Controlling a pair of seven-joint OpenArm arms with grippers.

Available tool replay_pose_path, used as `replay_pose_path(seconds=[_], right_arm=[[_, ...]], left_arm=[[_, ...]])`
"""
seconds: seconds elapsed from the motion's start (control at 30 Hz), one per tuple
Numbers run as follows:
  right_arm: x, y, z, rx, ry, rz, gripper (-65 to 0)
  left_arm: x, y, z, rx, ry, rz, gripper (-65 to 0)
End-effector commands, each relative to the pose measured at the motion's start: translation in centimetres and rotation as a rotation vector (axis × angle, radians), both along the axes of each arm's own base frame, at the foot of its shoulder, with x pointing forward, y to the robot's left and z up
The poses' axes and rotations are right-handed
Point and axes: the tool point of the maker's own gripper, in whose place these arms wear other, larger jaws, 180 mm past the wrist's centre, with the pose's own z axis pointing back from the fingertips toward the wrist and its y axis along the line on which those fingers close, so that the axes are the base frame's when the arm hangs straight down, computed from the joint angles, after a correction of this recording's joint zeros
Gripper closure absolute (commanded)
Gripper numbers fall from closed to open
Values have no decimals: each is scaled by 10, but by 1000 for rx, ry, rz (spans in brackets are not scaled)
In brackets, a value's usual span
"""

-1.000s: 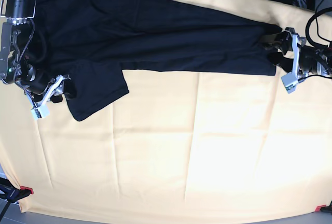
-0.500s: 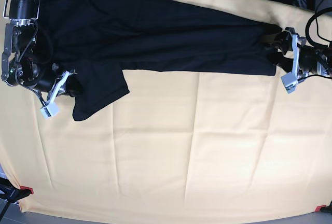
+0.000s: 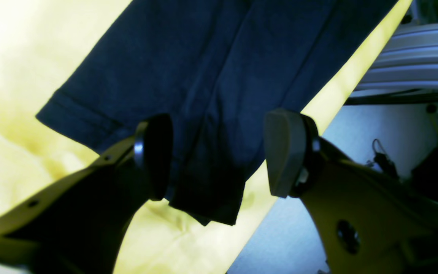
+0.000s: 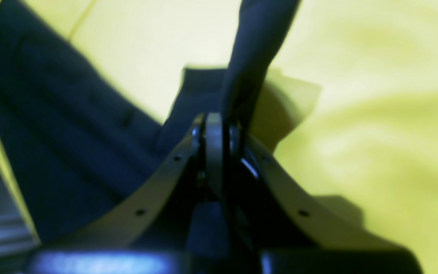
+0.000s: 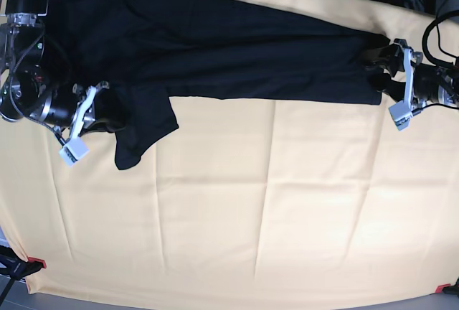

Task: Fold the T-shirt properly
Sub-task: 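Fold the sleeve end over onto the shirt body with the right gripper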

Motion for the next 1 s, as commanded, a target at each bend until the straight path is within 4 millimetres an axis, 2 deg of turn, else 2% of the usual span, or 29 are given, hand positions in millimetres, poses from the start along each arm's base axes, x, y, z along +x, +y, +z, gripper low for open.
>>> replay_pose_path(seconds=[0.0,0.2,0.37,0.67,0.77,0.87,0.97], right_arm=[[-1,0,15,-9,-50,24,0],[-51,7,14,-100,-30,135,0],[-82,0,4,-160,35,186,0],[-106,-13,-11,-241,137,230,0],[-111,-9,-6,-255,136,264,0],[-125,0,1,-242,166,331,0],[-134,12,14,-173,176,384,0]], left_arm=[[8,4,13,-2,-36,-2,-397],[8,4,13,-2,-36,-1,-397],[8,4,13,-2,-36,-1,-397],[9,3,14,-8,-40,1,-397],[9,3,14,-8,-41,1,-397],[9,3,14,-8,-41,1,-396],[9,3,14,-8,-40,1,-397]])
